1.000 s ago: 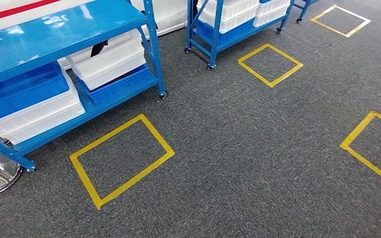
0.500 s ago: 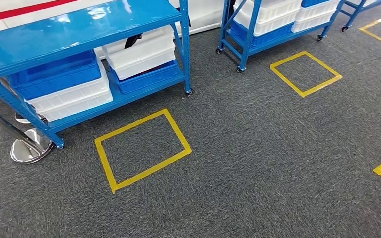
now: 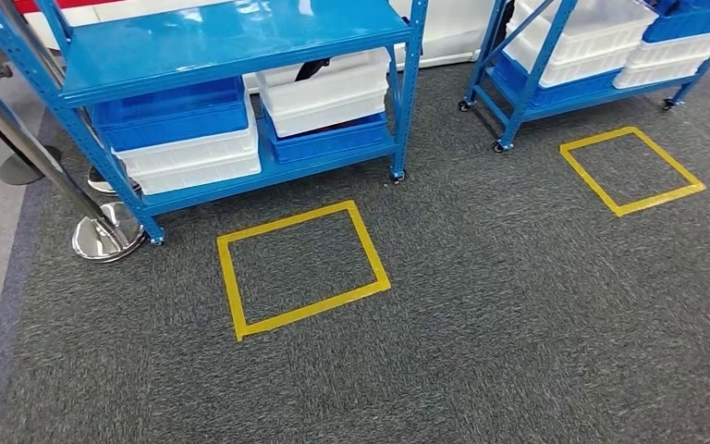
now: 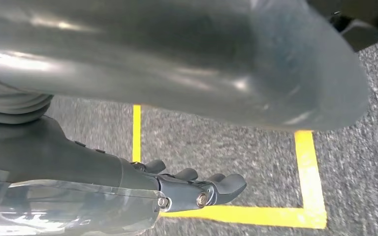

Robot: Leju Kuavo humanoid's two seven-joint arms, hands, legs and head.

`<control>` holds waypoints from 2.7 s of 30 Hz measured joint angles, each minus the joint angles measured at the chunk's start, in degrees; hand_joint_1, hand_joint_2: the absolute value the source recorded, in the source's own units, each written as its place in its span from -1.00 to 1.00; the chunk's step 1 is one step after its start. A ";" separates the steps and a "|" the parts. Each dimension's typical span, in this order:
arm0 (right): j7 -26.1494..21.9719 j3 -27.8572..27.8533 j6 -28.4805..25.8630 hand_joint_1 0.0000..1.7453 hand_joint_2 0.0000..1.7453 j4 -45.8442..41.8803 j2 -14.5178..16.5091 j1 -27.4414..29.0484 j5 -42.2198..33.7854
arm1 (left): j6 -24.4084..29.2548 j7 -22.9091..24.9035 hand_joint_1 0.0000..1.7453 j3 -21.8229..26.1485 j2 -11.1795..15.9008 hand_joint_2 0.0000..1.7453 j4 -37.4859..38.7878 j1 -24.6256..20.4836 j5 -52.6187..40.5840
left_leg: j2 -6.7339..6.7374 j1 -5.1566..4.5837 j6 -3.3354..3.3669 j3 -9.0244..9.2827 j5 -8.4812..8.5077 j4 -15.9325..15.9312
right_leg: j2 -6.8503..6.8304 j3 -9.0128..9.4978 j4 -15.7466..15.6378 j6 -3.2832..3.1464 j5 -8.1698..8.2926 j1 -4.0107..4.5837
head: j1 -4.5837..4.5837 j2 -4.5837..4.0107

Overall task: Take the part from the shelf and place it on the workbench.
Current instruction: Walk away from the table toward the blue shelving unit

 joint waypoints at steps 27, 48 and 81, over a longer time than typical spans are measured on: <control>-0.44 -1.11 1.03 -1.00 -1.00 -0.66 0.61 0.03 -0.90 | -1.41 -1.88 -1.00 0.00 -0.78 -1.00 0.05 0.26 -0.02 | 4.03 -0.54 0.84 3.39 -2.57 -0.88 | -1.90 -5.22 8.53 0.25 -4.06 0.60 | -0.15 0.01; 0.75 -2.97 1.00 -1.00 -1.00 -1.08 1.10 -0.13 -1.20 | -1.09 -1.67 -1.00 -0.06 -2.78 -1.00 -0.11 0.30 -0.79 | 4.25 -1.61 0.11 -4.27 0.30 3.46 | -1.71 5.23 -6.33 -2.96 -0.43 1.35 | -0.39 0.00; 2.05 -3.74 1.16 -1.00 -1.00 -2.10 1.61 -0.55 -1.19 | -1.74 -1.16 -1.00 -0.16 -3.89 -1.00 -0.52 0.41 -1.30 | 3.94 -1.33 -0.21 -4.50 1.12 2.59 | -1.36 7.36 -6.00 -1.20 -1.43 0.93 | -0.40 0.01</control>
